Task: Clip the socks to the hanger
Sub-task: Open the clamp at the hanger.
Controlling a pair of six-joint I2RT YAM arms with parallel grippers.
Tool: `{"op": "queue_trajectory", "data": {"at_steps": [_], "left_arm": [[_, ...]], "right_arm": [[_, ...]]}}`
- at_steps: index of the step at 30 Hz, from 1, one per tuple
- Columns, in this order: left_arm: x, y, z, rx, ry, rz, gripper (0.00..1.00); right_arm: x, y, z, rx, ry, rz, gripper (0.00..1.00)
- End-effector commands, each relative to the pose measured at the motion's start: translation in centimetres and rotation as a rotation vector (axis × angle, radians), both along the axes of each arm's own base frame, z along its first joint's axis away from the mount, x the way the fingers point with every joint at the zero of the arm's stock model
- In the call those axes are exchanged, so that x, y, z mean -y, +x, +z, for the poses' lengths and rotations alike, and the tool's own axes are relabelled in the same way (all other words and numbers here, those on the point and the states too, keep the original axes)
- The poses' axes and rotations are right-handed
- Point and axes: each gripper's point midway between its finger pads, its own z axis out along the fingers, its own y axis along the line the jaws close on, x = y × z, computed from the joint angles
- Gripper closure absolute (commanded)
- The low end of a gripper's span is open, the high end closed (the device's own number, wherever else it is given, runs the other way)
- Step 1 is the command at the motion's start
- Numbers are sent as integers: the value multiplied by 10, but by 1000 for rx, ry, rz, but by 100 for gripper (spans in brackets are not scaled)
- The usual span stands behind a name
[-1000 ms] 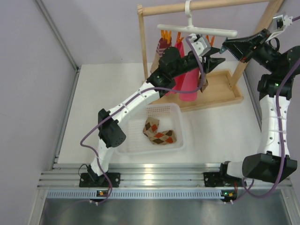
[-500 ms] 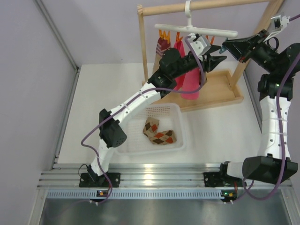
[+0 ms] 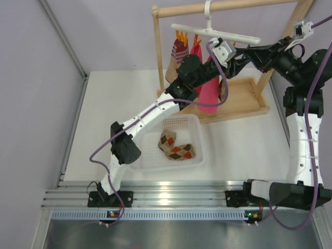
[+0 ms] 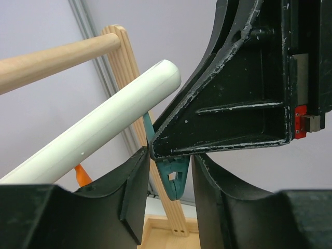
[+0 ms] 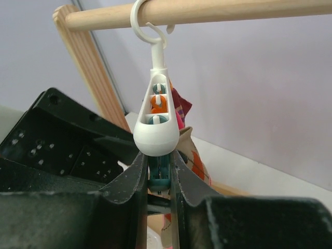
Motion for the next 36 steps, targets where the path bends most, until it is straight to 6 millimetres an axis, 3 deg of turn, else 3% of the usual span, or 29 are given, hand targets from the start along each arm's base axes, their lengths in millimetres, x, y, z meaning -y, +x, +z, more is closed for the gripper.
{"op": "queue_trajectory", "data": {"at_steps": [1,4,5,8,10,11,14,17,19,20,22,24,36], "left_arm": [[-10,-10,39,88,-97,28,59],[-9,-10,37,92,-87,26,72],[-10,-11,38,89,-86,23,74],[-11,-13,37,85,-81,9,85],[-13,-15,37,68,-86,-18,90],[-13,-18,38,50,-95,-50,94],[-18,-21,41,5,-116,-125,98],[-26,-20,44,-36,-145,-195,100],[-30,-24,49,-28,-164,-226,100],[-31,-24,48,-45,-167,-242,100],[-33,-31,51,-28,-176,-290,100],[-35,-35,53,-53,-192,-339,100],[-45,-28,49,-129,-235,-441,96]], "right_arm": [[-6,-15,24,95,-45,-23,100],[-7,-17,28,96,-31,-15,95],[-8,-17,31,108,-28,-10,80],[-11,-21,37,146,-41,17,52],[-12,-22,36,156,-57,40,41],[-10,-23,46,200,-58,50,35],[-7,-27,50,196,-36,119,28],[0,-20,50,168,-1,216,25],[0,-30,59,232,-39,284,25],[1,-26,56,163,15,327,24],[-1,-37,62,229,-29,379,24],[-2,-38,58,182,-11,431,24],[-7,-54,51,205,-65,453,24]]}}
